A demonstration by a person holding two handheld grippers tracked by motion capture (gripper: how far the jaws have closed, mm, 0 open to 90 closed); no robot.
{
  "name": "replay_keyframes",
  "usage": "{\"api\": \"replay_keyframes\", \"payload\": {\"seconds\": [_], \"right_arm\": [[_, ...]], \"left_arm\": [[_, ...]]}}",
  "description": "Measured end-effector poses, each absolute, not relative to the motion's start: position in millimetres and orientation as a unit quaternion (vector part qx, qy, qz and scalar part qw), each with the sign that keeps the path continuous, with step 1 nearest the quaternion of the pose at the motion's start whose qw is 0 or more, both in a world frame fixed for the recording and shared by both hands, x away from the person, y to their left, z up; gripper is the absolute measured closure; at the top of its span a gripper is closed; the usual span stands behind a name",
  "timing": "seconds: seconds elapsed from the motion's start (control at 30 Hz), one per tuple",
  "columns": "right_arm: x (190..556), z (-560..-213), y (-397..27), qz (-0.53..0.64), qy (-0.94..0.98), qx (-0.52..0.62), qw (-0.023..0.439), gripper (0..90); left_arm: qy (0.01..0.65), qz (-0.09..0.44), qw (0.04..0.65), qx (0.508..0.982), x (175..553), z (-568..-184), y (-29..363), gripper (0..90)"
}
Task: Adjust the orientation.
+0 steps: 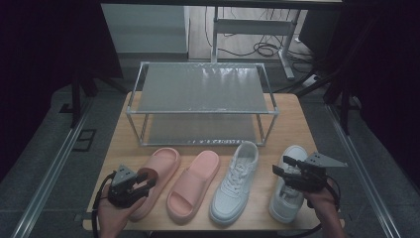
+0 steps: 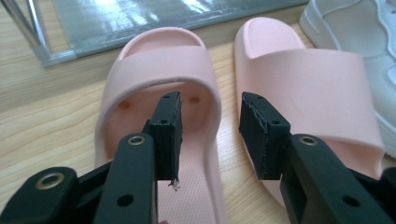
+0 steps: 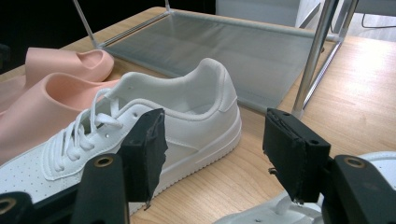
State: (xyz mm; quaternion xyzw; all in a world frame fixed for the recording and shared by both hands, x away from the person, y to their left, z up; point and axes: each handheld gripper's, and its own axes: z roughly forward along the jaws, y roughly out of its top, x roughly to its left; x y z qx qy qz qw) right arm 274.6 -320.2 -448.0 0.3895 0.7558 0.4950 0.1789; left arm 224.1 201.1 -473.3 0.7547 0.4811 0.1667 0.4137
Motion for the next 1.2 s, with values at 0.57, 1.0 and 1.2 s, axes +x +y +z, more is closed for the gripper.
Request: {"api": "replay_keyframes", "payload": {"seconds": [0.57,1.0,1.2], "right_arm": [[274,-447,-312,0.487,0.763,0.383,0.184,39.6],[275,-448,-310,0.483,0.767,0.381,0.185,39.6],[273,-445,-311,0.487,0.765,0.378,0.186,39.6]], "left_arm": [[0.465,0.159,0.424,0.760,219,-472,197,59.7],[0.411,0.137,0.411,0.802,215,-474,153,89.6],[0.412,0.134,0.396,0.810,211,-480,149,89.8]]}}
